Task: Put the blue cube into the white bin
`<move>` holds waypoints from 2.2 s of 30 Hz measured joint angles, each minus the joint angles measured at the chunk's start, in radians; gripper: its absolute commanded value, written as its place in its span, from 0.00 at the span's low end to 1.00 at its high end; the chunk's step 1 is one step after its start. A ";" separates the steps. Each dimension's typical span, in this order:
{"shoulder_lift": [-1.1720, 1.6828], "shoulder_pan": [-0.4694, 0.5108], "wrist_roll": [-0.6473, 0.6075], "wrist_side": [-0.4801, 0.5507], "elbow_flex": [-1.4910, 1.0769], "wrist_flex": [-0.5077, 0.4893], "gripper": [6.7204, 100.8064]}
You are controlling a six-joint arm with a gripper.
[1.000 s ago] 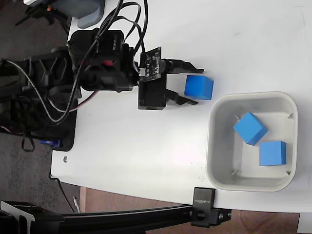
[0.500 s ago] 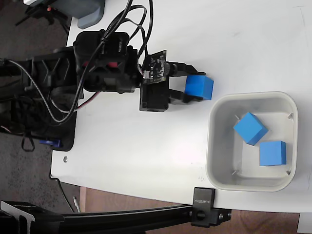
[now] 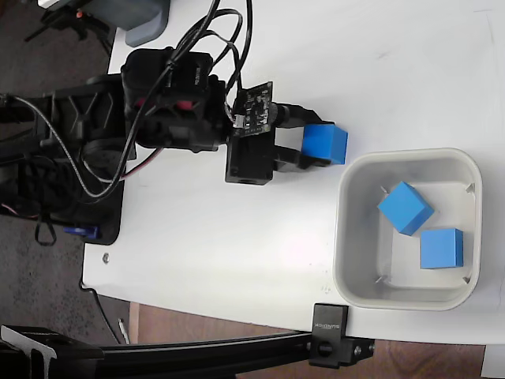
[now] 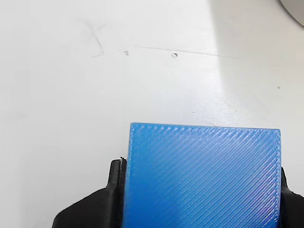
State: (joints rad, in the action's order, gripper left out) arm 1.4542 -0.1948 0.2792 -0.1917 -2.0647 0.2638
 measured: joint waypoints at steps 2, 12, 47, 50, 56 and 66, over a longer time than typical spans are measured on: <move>0.005 0.000 -0.002 -0.003 0.009 0.023 0.39; 0.301 0.075 -0.081 0.005 0.041 0.270 0.40; -0.058 0.330 -0.258 0.166 0.566 0.402 0.99; 0.094 0.334 -0.276 0.199 0.408 0.391 0.99; 0.502 0.302 -0.310 0.181 -0.014 0.354 0.99; 1.037 0.163 -0.239 0.077 -0.525 0.443 0.99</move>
State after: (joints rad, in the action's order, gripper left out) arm 2.4912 -0.0322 0.0399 -0.1150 -2.5894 0.7072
